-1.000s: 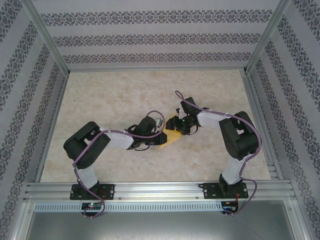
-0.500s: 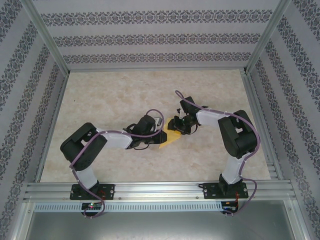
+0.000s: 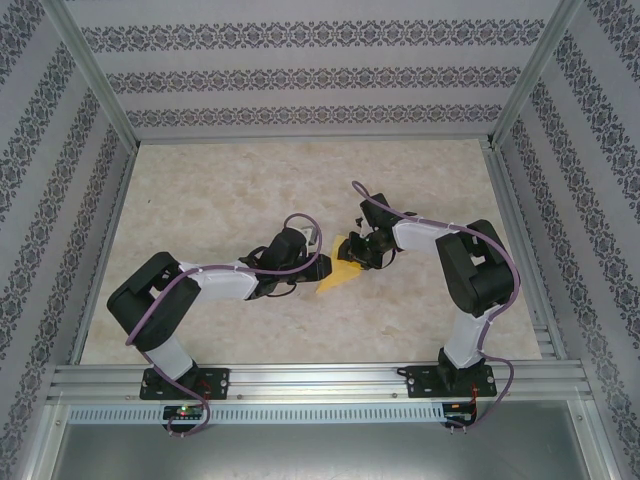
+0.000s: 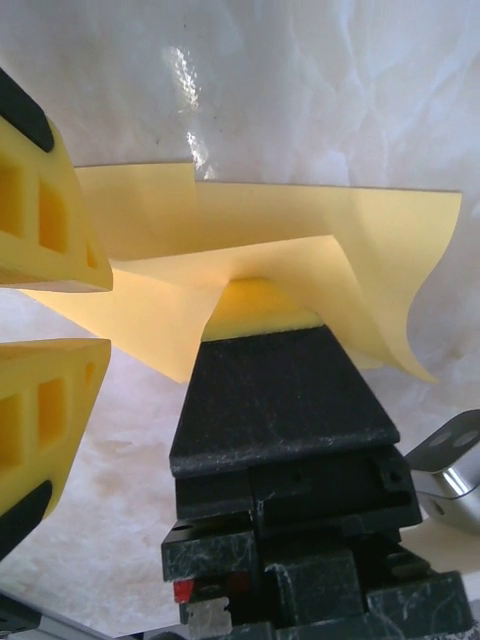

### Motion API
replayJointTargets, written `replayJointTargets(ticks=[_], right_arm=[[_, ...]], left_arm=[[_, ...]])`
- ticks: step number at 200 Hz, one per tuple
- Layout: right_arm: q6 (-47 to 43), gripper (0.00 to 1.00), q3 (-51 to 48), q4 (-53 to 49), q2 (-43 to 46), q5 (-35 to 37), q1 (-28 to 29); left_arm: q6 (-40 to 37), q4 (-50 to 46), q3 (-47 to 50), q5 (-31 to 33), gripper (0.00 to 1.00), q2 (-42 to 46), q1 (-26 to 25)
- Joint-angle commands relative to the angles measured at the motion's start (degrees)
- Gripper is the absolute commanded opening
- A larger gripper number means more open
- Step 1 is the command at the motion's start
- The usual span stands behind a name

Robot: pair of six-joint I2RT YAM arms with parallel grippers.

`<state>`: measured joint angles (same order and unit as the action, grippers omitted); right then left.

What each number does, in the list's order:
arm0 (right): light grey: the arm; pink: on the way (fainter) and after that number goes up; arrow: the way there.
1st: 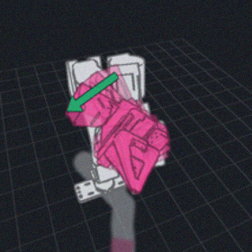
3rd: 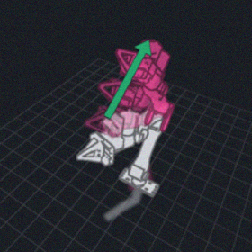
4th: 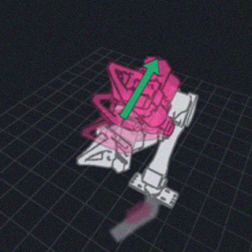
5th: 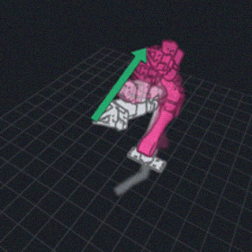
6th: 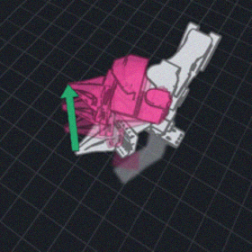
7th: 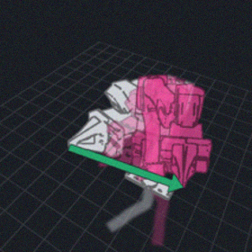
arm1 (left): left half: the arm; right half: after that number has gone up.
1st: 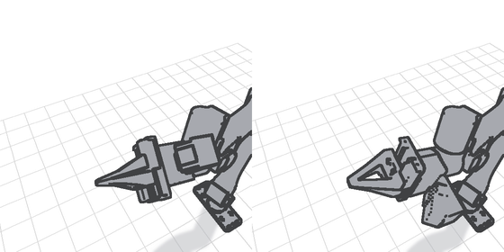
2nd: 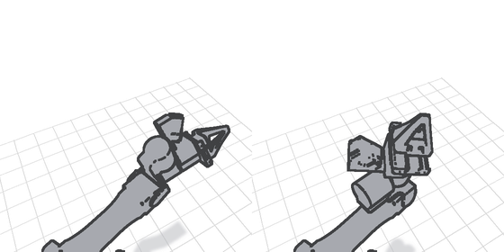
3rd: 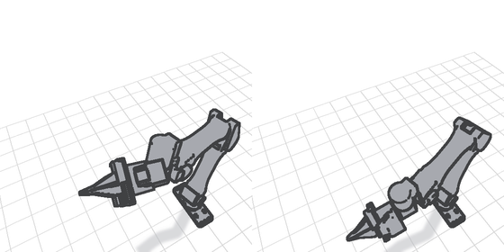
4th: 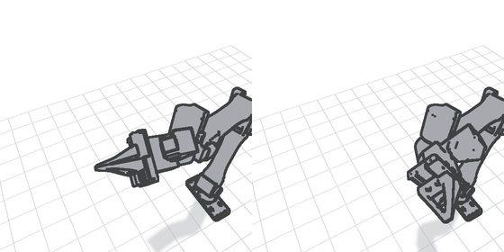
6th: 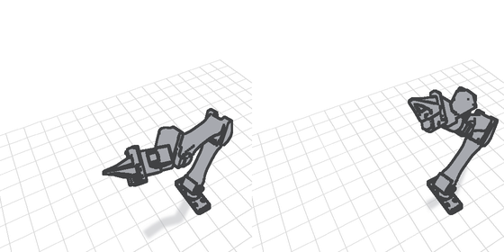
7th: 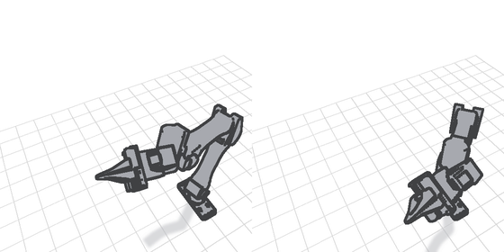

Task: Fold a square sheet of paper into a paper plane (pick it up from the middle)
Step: Fourth fold the wing at the center of the table.

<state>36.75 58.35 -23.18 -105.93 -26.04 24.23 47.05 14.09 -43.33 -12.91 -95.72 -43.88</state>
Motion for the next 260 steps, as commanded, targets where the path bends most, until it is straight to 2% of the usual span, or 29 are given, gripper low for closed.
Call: replayJointTargets(ticks=[1,27,91,159,260], right_arm=[[-0.18,0.34,-3.17,-3.75,-6.33,9.78,-0.32],[-1.09,0.35,-2.99,-4.49,-6.46,9.87,-0.32],[-1.32,0.37,-2.65,-4.68,-7.1,9.61,-0.31],[-0.11,0.37,-2.88,-5.42,-7.35,11.41,-0.59],[1.32,0.32,-2.71,-7.41,-8.84,14.79,-0.93]], left_arm=[[1.2,1.73,0.1,2.33,0.2,0.0,0.64],[0.99,1.56,-0.6,2.66,0.2,0.32,0.62],[0.64,4.33,-3.4,-6.65,0.23,-5.09,0.34],[-0.37,-1.94,-3.96,-2.33,0.19,-6.23,0.33],[2.45,-1.8,-0.03,-1.23,0.11,-6.32,0.37]])
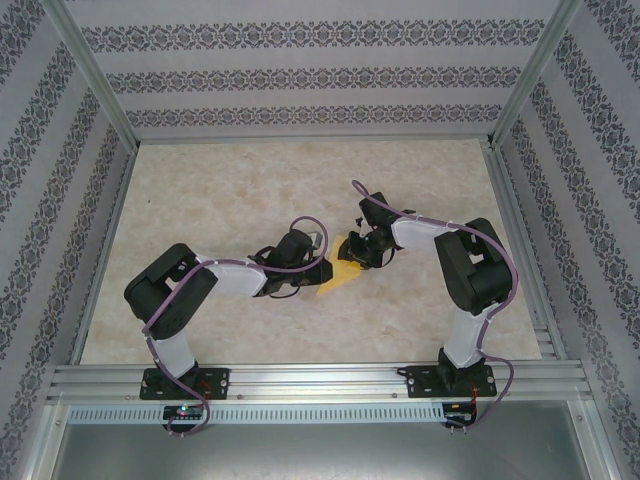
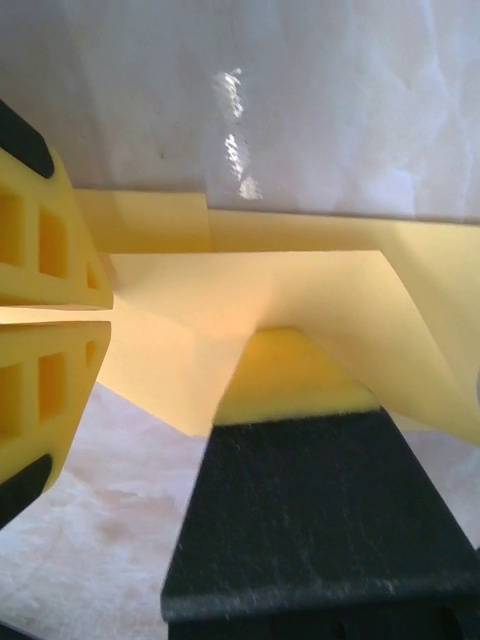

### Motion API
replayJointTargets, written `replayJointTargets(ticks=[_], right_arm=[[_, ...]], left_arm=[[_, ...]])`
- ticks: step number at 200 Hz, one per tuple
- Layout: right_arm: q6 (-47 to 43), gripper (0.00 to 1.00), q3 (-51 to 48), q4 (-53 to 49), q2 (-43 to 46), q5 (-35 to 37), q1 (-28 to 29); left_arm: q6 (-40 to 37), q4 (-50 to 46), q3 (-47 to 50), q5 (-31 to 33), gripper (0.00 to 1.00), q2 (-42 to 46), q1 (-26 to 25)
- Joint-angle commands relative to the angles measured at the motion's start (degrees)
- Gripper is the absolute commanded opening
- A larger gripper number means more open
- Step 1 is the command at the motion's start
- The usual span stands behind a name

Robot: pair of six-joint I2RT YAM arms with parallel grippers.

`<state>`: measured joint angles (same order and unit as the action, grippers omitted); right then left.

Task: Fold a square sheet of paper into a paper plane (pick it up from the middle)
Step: Fourth fold the wing at the center of the table.

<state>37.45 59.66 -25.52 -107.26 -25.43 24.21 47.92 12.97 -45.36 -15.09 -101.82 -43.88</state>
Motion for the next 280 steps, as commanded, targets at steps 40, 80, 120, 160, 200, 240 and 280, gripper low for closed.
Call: replayJointTargets(ticks=[40,80,120,160,200,240,280], right_arm=[[0.76,0.31,-3.86,-5.24,-7.77,14.67,-0.99],[0.45,0.31,-3.67,-5.29,-8.07,14.32,-1.0],[-0.73,0.33,-3.02,-5.67,-8.75,13.71,-0.87],[-1.67,0.35,-2.26,-6.19,-9.52,13.47,-0.74],[-1.7,0.35,-2.17,-6.25,-9.96,13.57,-0.65],[-1.5,0.33,-2.32,-6.39,-10.07,13.91,-0.65],[-1.42,0.32,-2.39,-6.5,-9.98,14.42,-0.74]], left_arm=[[2.0,-0.4,3.31,1.24,0.1,0.48,0.32],[1.87,-0.67,3.57,1.37,0.1,1.42,0.32],[0.46,-0.41,3.1,0.84,0.12,3.74,0.37],[-1.1,-1.19,0.35,0.24,0.13,3.7,0.4],[-1.26,-1.1,-2.56,-0.37,0.12,0.66,0.4],[-1.24,-2.9,-4.01,0.62,0.11,-1.86,0.46],[-1.03,-3.66,-3.94,0.87,0.09,-2.71,0.46]])
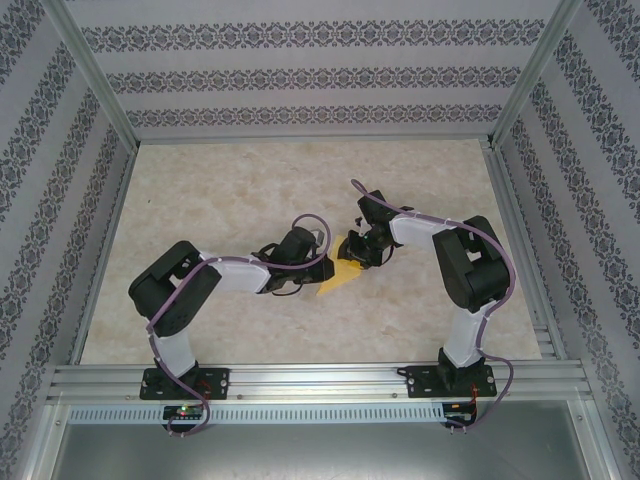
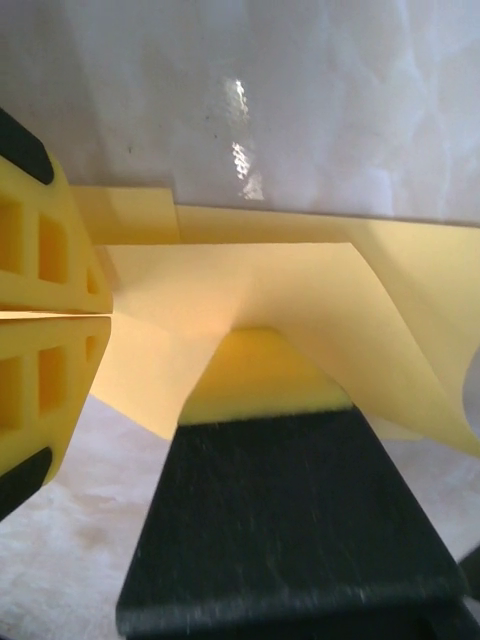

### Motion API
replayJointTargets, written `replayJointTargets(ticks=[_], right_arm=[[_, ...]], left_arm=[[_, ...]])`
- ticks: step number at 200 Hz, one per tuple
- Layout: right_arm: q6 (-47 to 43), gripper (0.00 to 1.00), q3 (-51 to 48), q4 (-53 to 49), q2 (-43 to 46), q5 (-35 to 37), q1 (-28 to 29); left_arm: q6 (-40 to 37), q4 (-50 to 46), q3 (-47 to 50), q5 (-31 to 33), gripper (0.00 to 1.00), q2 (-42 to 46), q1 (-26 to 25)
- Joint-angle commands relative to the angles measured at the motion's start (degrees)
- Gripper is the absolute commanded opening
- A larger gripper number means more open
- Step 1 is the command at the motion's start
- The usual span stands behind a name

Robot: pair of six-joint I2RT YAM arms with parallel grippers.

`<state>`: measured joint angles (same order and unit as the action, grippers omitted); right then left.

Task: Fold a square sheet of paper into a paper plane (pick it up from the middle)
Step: Fourth fold the wing at the center of the table.

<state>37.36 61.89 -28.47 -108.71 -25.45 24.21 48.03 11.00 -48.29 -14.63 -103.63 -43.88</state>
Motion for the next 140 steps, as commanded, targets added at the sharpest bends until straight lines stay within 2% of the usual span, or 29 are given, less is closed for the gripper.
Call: replayJointTargets(ticks=[1,35,140], right_arm=[[-1.33,0.32,-4.6,-3.53,-8.54,14.41,-0.74],[-1.35,0.29,-4.76,-3.52,-8.72,14.55,-0.65],[-2.36,0.31,-3.84,-3.87,-9.84,13.98,-0.65]], left_arm=[[-1.12,-1.69,-1.01,0.4,0.09,-0.92,0.46],[-0.57,-1.1,-0.09,0.31,0.07,-0.92,0.42],[0.4,-1.59,1.78,0.88,0.05,-0.16,0.55]])
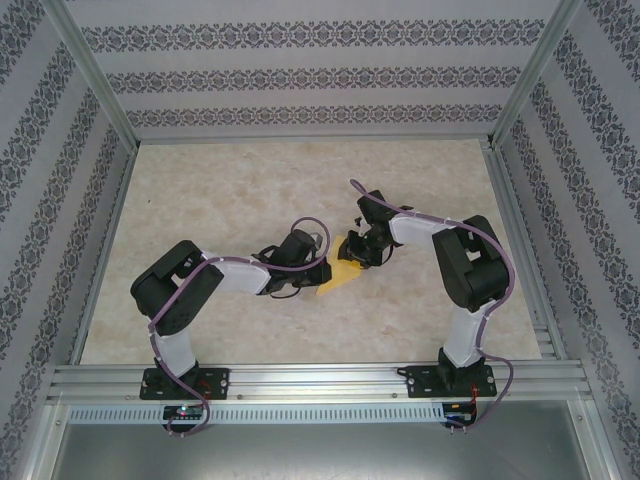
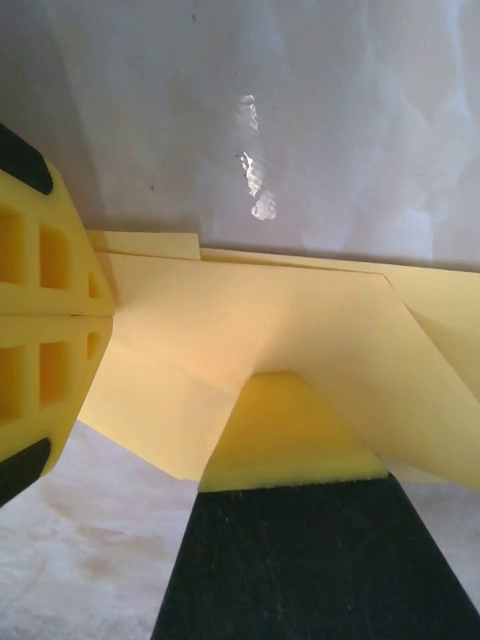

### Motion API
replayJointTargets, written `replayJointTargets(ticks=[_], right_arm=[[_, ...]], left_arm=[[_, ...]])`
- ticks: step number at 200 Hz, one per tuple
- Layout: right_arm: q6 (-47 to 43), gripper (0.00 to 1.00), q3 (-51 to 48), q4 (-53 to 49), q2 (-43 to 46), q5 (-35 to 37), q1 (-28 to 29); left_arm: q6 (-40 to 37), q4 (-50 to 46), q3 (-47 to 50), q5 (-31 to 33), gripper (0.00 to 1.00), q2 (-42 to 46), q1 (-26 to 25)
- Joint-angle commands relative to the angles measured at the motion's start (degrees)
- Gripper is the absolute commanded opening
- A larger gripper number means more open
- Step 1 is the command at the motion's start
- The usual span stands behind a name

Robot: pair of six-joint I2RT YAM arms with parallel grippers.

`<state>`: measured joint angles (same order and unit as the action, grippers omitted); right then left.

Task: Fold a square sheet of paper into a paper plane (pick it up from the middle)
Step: Fourth fold the wing at the center of the table.

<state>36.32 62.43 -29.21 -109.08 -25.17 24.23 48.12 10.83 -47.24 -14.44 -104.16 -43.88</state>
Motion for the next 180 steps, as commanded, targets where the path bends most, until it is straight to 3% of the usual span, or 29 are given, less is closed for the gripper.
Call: replayJointTargets(ticks=[1,99,180], right_arm=[[-1.32,0.31,-4.4,-3.13,-9.48,13.76,-0.67],[-2.29,0.31,-3.75,-3.48,-10.52,14.44,-0.07],[-2.69,0.31,-2.69,-4.88,-11.88,19.37,1.96]], left_arm=[[0.31,-1.47,0.74,0.7,0.05,0.36,0.5],[-0.8,-3.13,-1.03,-0.15,0.04,1.32,0.89],[-2.15,-4.43,-5.03,-0.84,0.05,0.1,1.34]])
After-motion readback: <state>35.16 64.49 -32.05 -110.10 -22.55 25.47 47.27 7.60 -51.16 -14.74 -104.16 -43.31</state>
